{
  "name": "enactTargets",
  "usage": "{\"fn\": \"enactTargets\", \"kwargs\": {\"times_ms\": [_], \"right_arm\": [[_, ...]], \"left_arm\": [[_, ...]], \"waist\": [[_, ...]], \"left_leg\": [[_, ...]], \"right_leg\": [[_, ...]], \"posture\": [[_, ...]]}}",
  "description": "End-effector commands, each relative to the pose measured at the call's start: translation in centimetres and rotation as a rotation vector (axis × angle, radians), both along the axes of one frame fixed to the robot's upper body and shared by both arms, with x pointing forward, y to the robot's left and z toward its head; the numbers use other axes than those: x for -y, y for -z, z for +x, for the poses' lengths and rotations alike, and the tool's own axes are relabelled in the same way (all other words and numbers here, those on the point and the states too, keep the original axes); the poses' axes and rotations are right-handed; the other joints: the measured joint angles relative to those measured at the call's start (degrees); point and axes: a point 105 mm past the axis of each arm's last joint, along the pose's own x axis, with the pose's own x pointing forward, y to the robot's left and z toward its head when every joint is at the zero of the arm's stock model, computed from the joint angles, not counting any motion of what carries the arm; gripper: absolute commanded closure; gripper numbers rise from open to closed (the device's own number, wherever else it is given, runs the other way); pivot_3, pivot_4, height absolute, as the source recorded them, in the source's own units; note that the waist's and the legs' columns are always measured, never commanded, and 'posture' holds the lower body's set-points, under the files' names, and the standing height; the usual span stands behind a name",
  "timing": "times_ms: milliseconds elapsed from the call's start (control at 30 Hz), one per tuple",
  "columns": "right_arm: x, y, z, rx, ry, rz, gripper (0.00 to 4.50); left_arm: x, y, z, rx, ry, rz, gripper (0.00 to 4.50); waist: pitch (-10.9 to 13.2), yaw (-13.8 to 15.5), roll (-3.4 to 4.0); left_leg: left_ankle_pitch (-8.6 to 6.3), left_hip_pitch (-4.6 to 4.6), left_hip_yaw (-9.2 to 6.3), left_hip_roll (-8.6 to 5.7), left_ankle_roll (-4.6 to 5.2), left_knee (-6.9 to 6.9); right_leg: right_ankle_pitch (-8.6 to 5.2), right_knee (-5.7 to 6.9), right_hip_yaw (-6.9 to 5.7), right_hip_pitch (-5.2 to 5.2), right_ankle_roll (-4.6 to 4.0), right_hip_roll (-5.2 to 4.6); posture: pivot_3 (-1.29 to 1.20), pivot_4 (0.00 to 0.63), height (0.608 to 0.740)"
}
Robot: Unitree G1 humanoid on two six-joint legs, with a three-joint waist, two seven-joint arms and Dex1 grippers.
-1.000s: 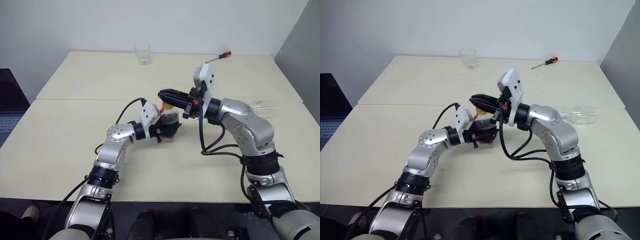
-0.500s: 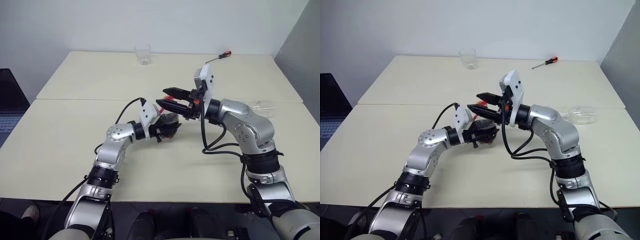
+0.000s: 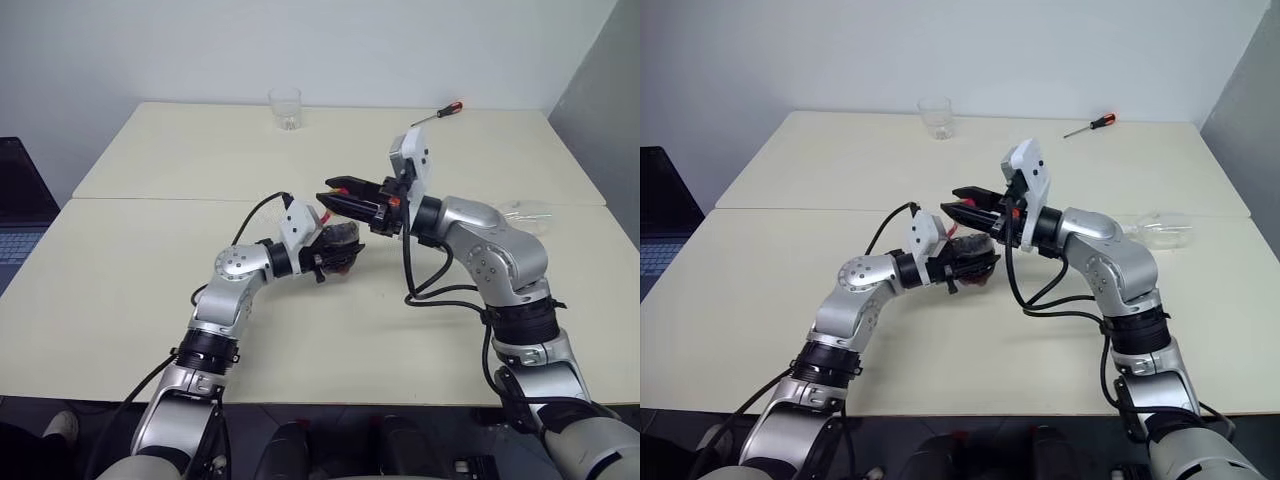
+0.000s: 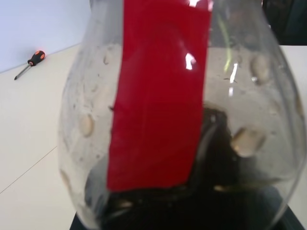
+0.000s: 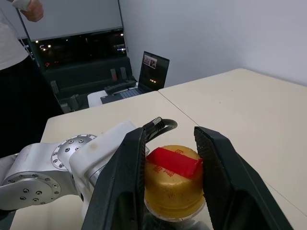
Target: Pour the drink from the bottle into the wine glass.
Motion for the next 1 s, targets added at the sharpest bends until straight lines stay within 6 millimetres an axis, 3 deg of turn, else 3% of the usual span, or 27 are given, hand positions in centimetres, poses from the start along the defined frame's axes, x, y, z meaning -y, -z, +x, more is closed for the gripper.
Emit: {"fn": "enactTargets", "kwargs": {"times_ms": [33, 300, 567, 733, 1000], "right_arm": [[0.0, -1.9, -0.4, 0.075, -0.018, 0.024, 3.25], [-0.1, -1.4, -1.2, 0.137, -0.113, -0.020, 3.25], [0.9, 0.1, -2.4, 0.151, -0.324, -0.105, 3.25], [1.3, 1.5, -4.2, 0.181, -0.527, -0.213, 3.25], [0.9, 2.0, -5.0, 0.225, -0.644, -0.265, 3.25]], "left_arm": [[0.5, -2.4, -0.2, 0.077, 0.026, -0.040, 2.69], [0.4, -1.9, -1.9, 0.059, 0.075, -0.039, 2.69], [-0.8, -1.2, -7.3, 0.016, 0.196, -0.015, 2.69], [-1.8, -1.3, -10.2, 0.015, 0.248, 0.009, 2.69], [-1.9, -1.8, -9.3, 0.075, 0.194, -0.010, 2.69]], "waist": [[0.00, 0.00, 0.00], [0.00, -0.09, 0.00], [0.11, -0.05, 0.12], [0.21, -0.02, 0.22], [0.24, 0.06, 0.23]], "left_leg": [[0.00, 0.00, 0.00, 0.00, 0.00, 0.00], [0.00, 0.00, 0.01, 0.00, 0.00, -0.01], [-0.01, 0.00, 0.01, 0.05, 0.01, -0.02], [-0.01, 0.03, 0.00, 0.05, 0.01, 0.00], [0.00, 0.06, -0.05, 0.05, 0.01, 0.03]], "right_leg": [[0.00, 0.00, 0.00, 0.00, 0.00, 0.00], [0.00, -0.01, 0.01, 0.00, 0.00, 0.00], [0.00, -0.01, 0.02, -0.02, 0.00, 0.00], [0.00, -0.02, 0.00, 0.02, -0.01, 0.00], [0.02, -0.02, -0.04, 0.07, -0.04, -0.02]], "posture": [[0.00, 0.150, 0.740], [0.00, 0.150, 0.740], [0.00, 0.150, 0.740], [0.00, 0.150, 0.740], [0.00, 0.150, 0.740]]}}
